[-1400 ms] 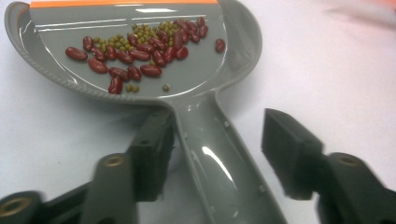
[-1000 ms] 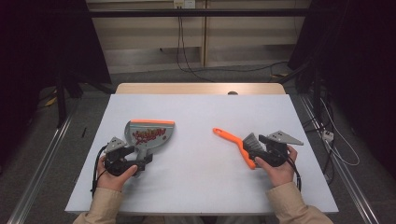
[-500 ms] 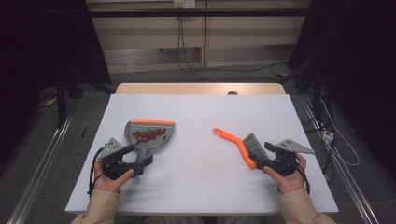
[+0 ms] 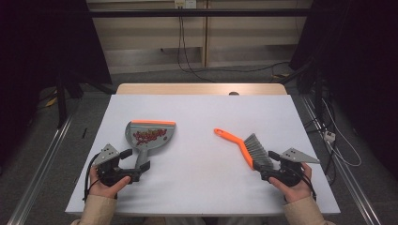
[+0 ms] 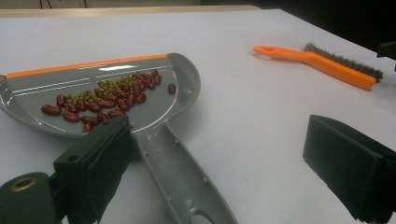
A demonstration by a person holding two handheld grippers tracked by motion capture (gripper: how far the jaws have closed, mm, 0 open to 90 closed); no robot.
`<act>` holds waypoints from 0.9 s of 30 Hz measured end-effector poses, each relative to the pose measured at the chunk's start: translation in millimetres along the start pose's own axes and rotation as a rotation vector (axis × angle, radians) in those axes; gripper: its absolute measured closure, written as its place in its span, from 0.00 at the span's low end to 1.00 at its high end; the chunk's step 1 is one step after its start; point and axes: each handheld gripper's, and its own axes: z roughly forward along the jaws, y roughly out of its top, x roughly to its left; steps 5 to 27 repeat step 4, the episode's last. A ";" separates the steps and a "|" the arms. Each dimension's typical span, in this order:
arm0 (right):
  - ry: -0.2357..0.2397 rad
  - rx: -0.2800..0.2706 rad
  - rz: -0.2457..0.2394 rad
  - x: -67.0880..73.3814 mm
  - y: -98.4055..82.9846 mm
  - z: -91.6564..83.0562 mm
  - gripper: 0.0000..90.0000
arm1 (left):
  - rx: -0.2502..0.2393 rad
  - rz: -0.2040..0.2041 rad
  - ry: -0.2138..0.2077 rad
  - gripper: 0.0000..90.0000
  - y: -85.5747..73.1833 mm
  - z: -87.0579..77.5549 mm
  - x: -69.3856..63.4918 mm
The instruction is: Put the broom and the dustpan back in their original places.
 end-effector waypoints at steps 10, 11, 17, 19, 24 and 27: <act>0.003 0.002 -0.005 -1.1 -1.5 0.0 0.24 | -0.009 0.007 -0.004 0.09 2.2 1.0 -2.1; 0.003 0.002 -0.005 -1.1 -1.5 0.0 0.24 | -0.009 0.007 -0.004 0.09 2.2 1.0 -2.1; 0.003 0.002 -0.005 -1.1 -1.5 0.0 0.24 | -0.009 0.007 -0.004 0.09 2.2 1.0 -2.1; 0.003 0.002 -0.005 -1.1 -1.5 0.0 0.24 | -0.009 0.007 -0.004 0.09 2.2 1.0 -2.1; 0.003 0.002 -0.005 -1.1 -1.5 0.0 0.24 | -0.009 0.007 -0.004 0.09 2.2 1.0 -2.1; 0.003 0.002 -0.005 -1.1 -1.5 0.0 0.24 | -0.009 0.007 -0.004 0.09 2.2 1.0 -2.1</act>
